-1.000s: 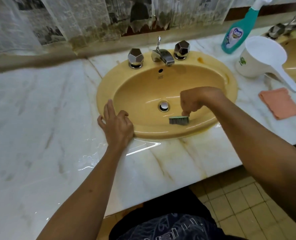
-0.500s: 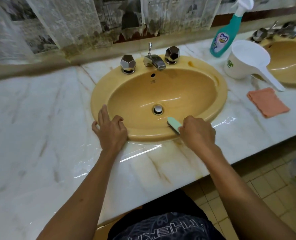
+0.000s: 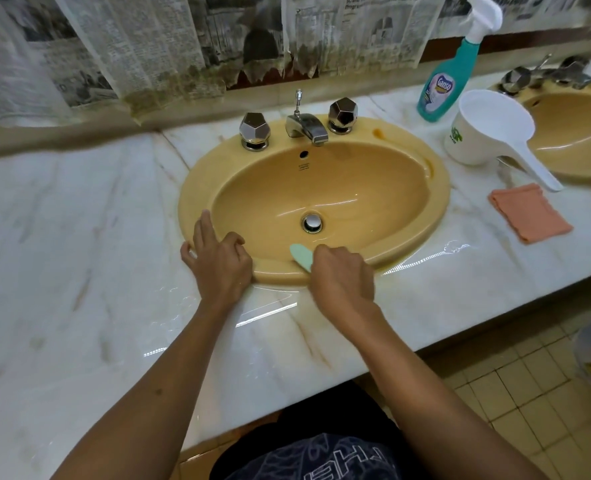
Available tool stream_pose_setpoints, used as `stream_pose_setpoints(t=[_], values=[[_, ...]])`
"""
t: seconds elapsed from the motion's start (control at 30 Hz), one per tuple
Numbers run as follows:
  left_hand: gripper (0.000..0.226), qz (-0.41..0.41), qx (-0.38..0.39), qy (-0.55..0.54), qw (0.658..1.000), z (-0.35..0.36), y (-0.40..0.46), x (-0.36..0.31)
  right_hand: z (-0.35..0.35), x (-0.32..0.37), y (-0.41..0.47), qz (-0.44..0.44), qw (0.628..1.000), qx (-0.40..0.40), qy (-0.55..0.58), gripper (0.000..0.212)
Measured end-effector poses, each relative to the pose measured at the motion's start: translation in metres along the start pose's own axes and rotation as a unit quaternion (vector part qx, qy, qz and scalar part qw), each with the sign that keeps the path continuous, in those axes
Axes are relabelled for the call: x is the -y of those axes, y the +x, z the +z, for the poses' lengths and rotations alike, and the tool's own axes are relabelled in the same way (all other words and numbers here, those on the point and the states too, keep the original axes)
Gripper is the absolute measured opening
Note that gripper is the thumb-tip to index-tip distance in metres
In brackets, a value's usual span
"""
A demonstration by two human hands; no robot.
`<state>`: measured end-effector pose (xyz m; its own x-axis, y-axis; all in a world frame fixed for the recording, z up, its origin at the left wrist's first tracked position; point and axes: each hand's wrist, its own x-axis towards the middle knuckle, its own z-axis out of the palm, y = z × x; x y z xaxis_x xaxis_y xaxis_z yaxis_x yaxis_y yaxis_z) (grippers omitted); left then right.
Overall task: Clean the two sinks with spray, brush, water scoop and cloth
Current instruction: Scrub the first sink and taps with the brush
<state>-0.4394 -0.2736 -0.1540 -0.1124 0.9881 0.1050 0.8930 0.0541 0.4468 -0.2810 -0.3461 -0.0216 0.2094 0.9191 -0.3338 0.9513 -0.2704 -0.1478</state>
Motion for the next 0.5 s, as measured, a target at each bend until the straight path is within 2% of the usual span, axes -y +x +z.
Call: stream_pose_setpoints(t=[0.1,0.17,0.2,0.27,0.3,0.37,0.5], values=[[0.040,0.025,0.004,-0.006,1.000,-0.013,0.006,0.010,0.007,0.024,0.008,-0.054,0.998,0.015,-0.005,0.017],[0.043,0.037,0.005,-0.046,0.998,-0.024,0.015,0.024,-0.002,0.011,0.021,-0.036,0.999,0.016,-0.016,0.010],[0.042,0.042,0.000,-0.063,0.997,-0.026,0.018,0.029,-0.009,0.001,0.027,-0.021,0.999,0.018,-0.024,0.015],[0.038,0.061,-0.019,-0.047,0.997,-0.022,0.018,0.033,-0.021,-0.019,0.042,-0.006,0.999,0.034,-0.032,0.020],[0.036,0.067,-0.026,-0.029,0.997,-0.018,0.016,0.032,-0.024,-0.022,0.049,-0.012,0.999,0.043,-0.023,0.015],[0.034,0.066,-0.024,-0.012,0.997,-0.011,0.016,0.029,-0.021,-0.014,0.064,-0.053,0.997,0.053,0.001,0.007],[0.036,0.065,-0.012,0.001,0.998,-0.012,0.020,0.032,0.003,0.031,0.077,-0.181,0.979,0.085,0.035,0.011]])
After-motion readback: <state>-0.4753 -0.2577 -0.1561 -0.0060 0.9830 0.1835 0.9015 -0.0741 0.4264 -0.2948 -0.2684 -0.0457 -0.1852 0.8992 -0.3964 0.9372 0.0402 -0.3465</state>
